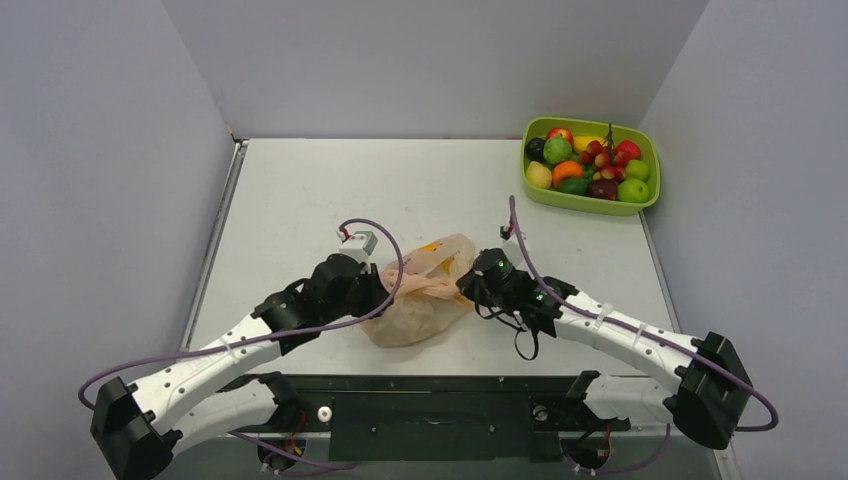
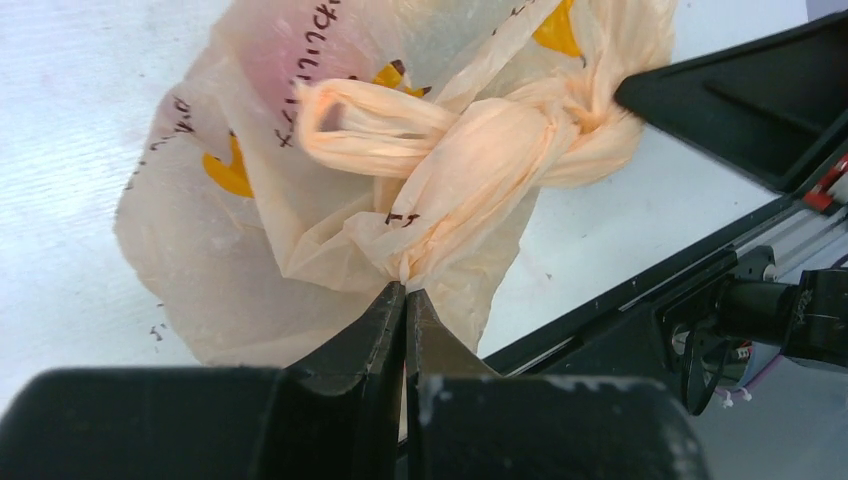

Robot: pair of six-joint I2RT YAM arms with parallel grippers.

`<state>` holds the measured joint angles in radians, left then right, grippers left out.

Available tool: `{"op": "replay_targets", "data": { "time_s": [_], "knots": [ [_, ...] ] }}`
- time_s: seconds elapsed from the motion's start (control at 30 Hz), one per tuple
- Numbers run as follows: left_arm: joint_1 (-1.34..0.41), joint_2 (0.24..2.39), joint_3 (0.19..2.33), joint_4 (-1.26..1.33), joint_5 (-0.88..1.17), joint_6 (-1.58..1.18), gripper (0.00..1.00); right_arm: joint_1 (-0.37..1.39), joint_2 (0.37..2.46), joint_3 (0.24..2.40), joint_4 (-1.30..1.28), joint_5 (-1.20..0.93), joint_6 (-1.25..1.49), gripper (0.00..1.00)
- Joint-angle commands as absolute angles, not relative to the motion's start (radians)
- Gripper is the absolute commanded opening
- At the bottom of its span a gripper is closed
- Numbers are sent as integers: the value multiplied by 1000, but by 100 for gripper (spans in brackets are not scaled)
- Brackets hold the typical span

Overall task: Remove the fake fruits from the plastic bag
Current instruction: Untie the plastic bag at the center of the board.

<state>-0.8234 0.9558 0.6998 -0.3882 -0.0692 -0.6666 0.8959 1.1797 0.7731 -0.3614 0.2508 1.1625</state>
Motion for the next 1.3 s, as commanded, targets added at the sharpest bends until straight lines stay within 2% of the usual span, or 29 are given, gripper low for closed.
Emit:
{"op": "replay_targets", "data": {
  "time_s": [0.0,0.3,0.53,0.73,0.83,0.93,1.07,1.17,1.27],
  "knots": [
    [-822,841,695,-453,-176,-682,0,754,1075,788,-359,188,1058,0],
    [-816,746,662,-519,-231,-684,0,459,890,678,-313,-69,927,0],
    [-815,749,730,-511,-192,-659,1,430,888,670,-300,-210,844,0],
    [-816,836,840,-488,-66,-611,27,439,862,661,-296,-203,853,0],
    [-826,870,877,-453,55,-601,32,441,861,664,-292,-203,860,0],
    [-895,894,905,-430,77,-584,35,443,867,668,-292,-207,859,0],
    [-1055,961,1010,-548,-108,-552,38,442,875,669,-289,-207,857,0],
    [-1214,1019,1097,-618,-360,-501,44,445,880,669,-287,-202,855,0],
    [-1409,1105,1149,-665,-593,-437,45,445,884,668,-287,-201,852,0]
  ]
}}
